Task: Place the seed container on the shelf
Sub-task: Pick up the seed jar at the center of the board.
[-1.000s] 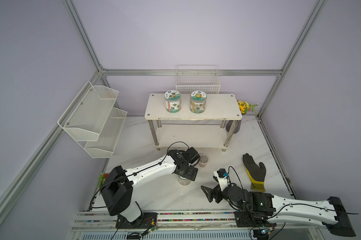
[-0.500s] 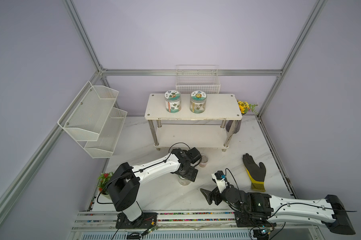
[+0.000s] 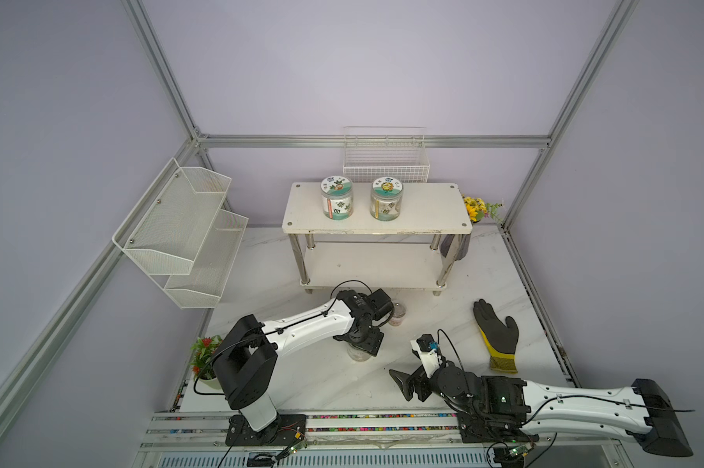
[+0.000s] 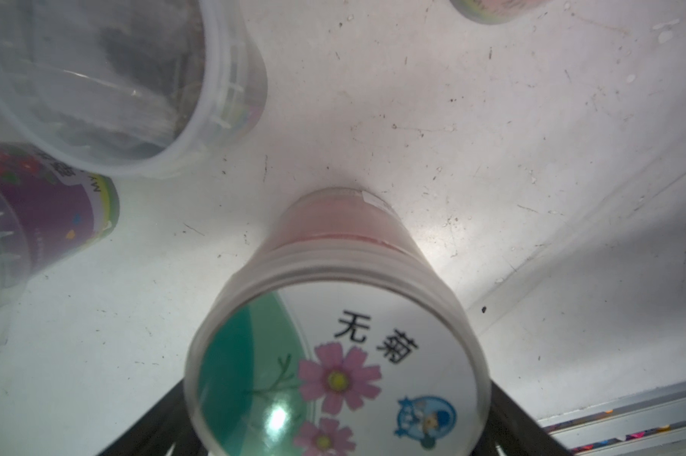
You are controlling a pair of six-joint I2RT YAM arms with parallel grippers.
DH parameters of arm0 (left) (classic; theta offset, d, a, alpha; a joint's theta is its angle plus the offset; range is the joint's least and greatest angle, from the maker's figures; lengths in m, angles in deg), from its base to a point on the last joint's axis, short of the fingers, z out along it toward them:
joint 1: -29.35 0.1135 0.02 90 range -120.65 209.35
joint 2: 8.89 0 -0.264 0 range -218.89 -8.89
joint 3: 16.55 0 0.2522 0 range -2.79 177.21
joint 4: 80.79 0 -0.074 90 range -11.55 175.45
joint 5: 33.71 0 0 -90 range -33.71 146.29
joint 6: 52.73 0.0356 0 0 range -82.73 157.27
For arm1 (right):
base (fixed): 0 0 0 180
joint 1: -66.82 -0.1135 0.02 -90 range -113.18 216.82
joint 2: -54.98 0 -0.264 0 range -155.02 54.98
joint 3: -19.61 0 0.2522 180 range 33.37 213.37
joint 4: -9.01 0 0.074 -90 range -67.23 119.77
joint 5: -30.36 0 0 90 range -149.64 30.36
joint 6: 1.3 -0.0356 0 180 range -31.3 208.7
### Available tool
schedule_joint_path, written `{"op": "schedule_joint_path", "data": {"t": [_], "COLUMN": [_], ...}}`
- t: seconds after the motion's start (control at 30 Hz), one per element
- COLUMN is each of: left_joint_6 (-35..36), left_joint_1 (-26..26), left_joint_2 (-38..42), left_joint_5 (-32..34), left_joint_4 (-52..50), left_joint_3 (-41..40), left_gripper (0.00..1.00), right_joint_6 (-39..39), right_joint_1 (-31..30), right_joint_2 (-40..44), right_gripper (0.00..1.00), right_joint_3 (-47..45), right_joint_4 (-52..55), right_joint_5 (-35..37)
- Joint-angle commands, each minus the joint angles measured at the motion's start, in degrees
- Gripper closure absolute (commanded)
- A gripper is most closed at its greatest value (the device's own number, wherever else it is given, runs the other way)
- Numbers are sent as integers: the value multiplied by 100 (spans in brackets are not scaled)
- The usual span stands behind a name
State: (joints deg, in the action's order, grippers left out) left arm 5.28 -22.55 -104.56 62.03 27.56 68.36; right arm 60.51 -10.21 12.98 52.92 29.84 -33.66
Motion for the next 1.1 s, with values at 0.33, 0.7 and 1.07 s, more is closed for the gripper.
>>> {"op": "schedule_joint_path", "data": {"t": [0.33,0.7,1.07], "left_joint_6": [303,1266,2132], "left_joint_1": [-33,-38,-36], "left_joint_2": [278,1120,1858], "left_joint_5": [-322,-849,-1177], "left_joint_4": [126,-419,-1206], "left_joint_3": [168,723,1118], "left_gripper": [41,56,56], "right_joint_6": [232,1292,2543], "right_joint_1": [-81,-315,-384], "right_joint_2": [-31,-383,-1038], "right_gripper": [3,3,3], "right_joint_3": [-79,19,-130], "right_joint_4": [-402,-1270,-3252], "right_joint_5": [-126,-55,307]}}
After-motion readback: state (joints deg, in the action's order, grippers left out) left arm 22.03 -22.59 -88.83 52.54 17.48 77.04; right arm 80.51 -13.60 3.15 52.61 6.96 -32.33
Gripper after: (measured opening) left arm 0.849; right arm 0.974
